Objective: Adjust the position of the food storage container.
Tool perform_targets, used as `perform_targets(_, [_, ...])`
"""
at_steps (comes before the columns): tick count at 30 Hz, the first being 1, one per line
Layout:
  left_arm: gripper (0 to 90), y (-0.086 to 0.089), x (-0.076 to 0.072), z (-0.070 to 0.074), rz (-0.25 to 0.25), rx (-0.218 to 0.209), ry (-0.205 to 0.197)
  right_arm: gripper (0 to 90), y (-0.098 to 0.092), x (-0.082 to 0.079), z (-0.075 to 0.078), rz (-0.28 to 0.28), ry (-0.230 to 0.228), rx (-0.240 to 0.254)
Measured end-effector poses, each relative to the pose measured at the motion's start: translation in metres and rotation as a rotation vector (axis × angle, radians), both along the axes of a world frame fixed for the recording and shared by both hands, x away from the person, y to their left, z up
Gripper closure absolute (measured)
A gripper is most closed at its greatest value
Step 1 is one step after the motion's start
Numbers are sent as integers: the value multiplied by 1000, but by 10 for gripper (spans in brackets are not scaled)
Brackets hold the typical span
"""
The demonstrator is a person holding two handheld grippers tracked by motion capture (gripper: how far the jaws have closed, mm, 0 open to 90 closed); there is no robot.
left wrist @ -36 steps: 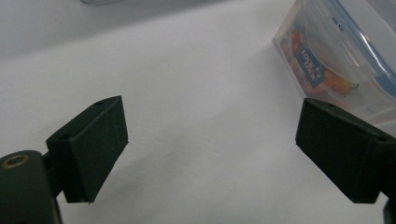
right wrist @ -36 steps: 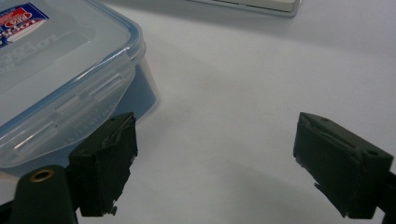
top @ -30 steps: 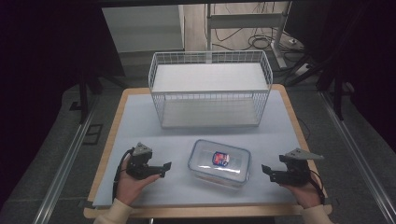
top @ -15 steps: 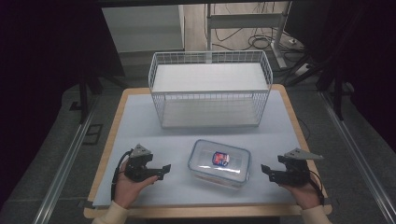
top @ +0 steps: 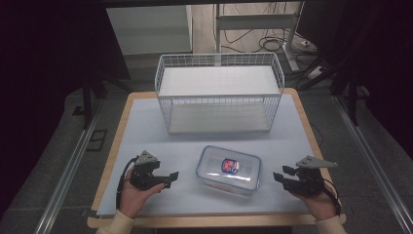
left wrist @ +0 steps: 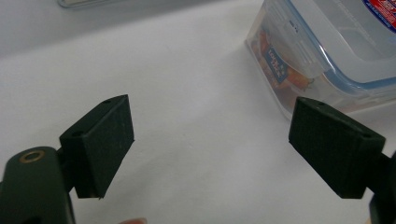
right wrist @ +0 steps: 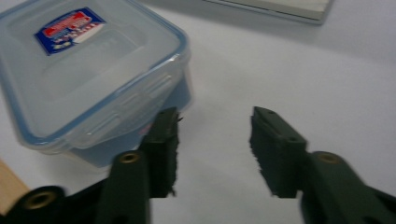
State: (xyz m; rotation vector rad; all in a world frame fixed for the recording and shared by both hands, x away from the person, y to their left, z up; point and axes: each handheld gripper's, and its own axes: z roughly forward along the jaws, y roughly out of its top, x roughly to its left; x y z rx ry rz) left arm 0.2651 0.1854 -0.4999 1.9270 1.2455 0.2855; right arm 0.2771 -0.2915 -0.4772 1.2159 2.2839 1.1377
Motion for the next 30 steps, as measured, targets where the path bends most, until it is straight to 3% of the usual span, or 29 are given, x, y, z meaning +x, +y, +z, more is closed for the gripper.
perform_targets(1, [141,0,0,0,0,0,0,549,0,0,0,0,0,0])
perform_targets(2, [141,1,0,0,-1,2,0,648,2,-2,3,19,1,0])
perform_targets(4, [141,0,0,0,-1,0,0,756,4,-3,5,42,7,7])
perform_targets(6, [141,0,0,-1,-3,0,0,806,6,-4,7,55,16,13])
perform_targets(8, [140,-2,0,-1,-7,3,2,891,11,-7,12,110,28,26])
perform_targets(11, [140,-3,0,-2,-11,6,5,894,17,-11,16,154,35,32])
perform_targets(12, [140,-4,0,-2,-10,4,9,894,26,-16,19,201,38,20])
perform_targets(15, [140,-4,1,-3,-13,7,10,895,36,-21,22,245,34,8])
perform_targets(18, [140,-3,1,-3,-14,9,11,896,55,-33,27,323,27,-15])
perform_targets(19, [141,-3,1,-3,-14,9,11,896,55,-33,27,323,27,-15])
perform_targets(21, [140,-4,0,-3,-16,8,10,895,69,-41,27,383,32,-34])
perform_targets(23, [140,-4,0,-3,-16,8,10,896,74,-44,25,401,38,-42])
perform_targets(25, [140,-4,0,-4,-16,7,15,896,87,-50,16,450,60,-82])
perform_targets(30, [141,-3,1,-4,-16,6,19,896,98,-51,-2,463,88,-148])
